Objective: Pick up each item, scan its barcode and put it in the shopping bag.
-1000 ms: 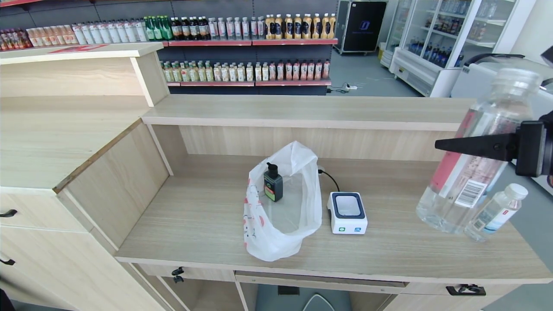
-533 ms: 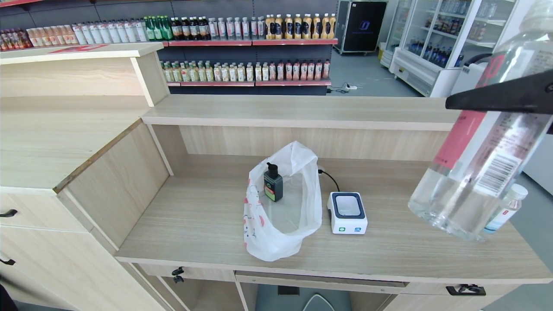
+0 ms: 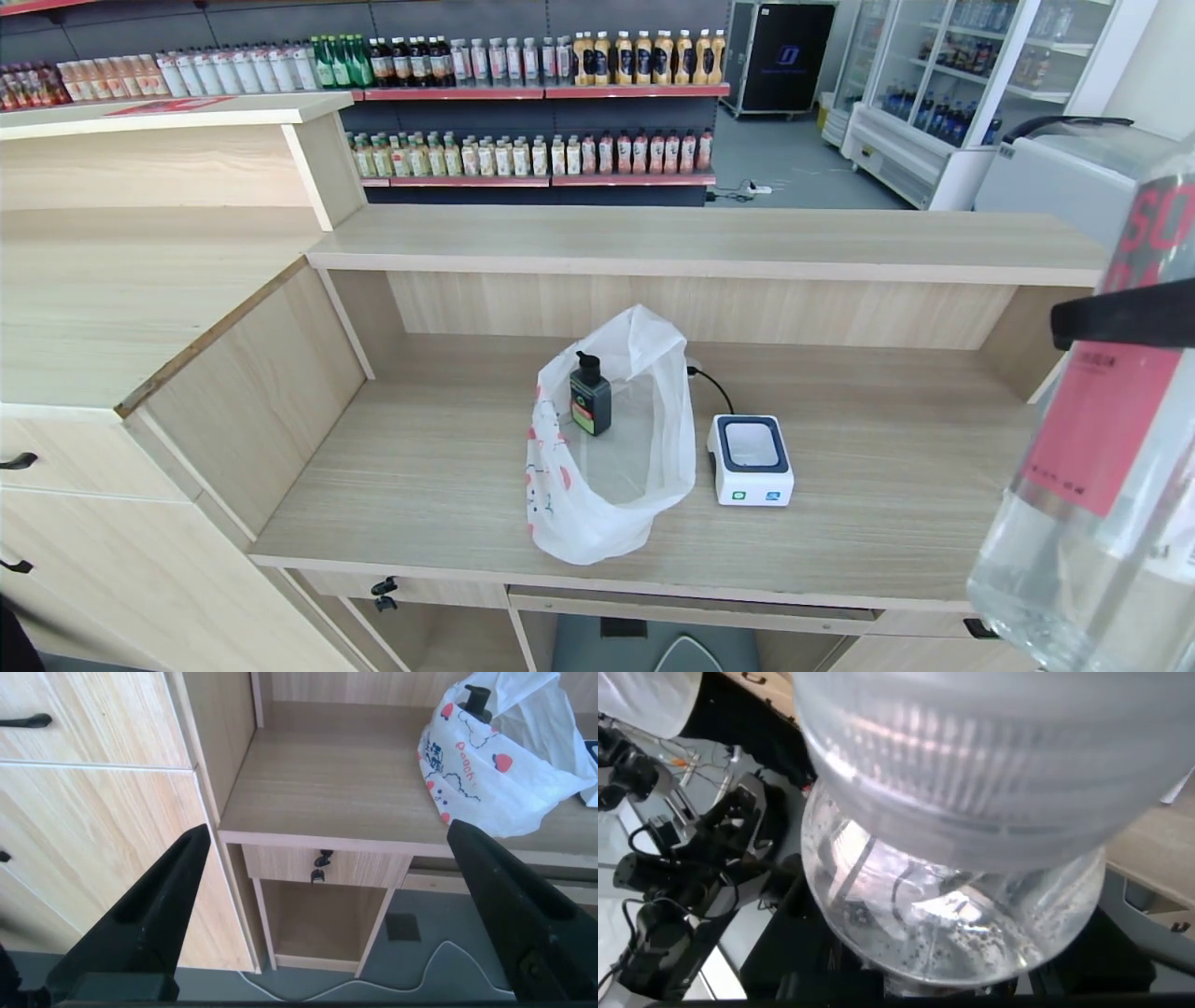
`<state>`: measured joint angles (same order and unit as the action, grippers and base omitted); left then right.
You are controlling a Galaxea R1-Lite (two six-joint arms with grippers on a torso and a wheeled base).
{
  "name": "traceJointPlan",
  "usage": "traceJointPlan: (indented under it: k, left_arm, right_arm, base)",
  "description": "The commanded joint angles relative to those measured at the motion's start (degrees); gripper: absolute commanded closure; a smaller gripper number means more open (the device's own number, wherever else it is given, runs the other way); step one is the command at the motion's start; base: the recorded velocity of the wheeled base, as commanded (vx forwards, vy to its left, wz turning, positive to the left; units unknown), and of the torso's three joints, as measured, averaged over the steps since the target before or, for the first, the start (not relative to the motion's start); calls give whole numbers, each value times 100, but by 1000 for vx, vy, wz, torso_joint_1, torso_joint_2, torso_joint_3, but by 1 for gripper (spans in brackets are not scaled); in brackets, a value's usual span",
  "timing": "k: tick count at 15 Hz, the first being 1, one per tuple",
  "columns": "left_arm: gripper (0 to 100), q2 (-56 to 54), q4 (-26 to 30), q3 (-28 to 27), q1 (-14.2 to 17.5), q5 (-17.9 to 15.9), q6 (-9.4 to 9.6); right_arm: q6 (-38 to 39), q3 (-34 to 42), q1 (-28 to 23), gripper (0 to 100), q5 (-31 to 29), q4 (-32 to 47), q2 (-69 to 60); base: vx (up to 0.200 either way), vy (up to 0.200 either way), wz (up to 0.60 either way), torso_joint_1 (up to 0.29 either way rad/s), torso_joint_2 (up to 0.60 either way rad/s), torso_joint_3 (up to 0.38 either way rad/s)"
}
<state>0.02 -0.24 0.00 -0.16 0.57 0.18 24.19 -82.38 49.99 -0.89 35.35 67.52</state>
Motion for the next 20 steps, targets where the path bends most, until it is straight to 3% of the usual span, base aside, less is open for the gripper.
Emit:
traceJointPlan:
  k: [1, 5, 14, 16, 19, 20]
  left_arm:
    - [0, -2, -2, 0, -2, 4, -1]
    - [0, -2, -2, 0, -2, 4, -1]
    - [0, -2, -2, 0, -2, 4, -1]
    - [0, -2, -2, 0, -2, 4, -1]
    - [0, -2, -2, 0, -2, 4, -1]
    - [0, -2, -2, 0, -2, 4, -1]
  right_arm:
    - [-2, -6, 353, 100, 1, -2, -29]
    - [-28, -15, 687, 100, 1, -64, -29]
    - [-28, 135, 511, 100, -52, -55, -213]
    - [-37, 363, -51, 100, -245, -116, -257]
    - [-125, 1075, -1290, 100, -412, -925, -275]
    - [-415, 1682, -2178, 100, -465, -1725, -178]
  base:
    - [0, 0, 0, 0, 0, 0]
    - [0, 0, 0, 0, 0, 0]
    - [0, 0, 0, 0, 0, 0]
    - [0, 0, 0, 0, 0, 0]
    - [0, 0, 0, 0, 0, 0]
    - [0, 0, 0, 0, 0, 0]
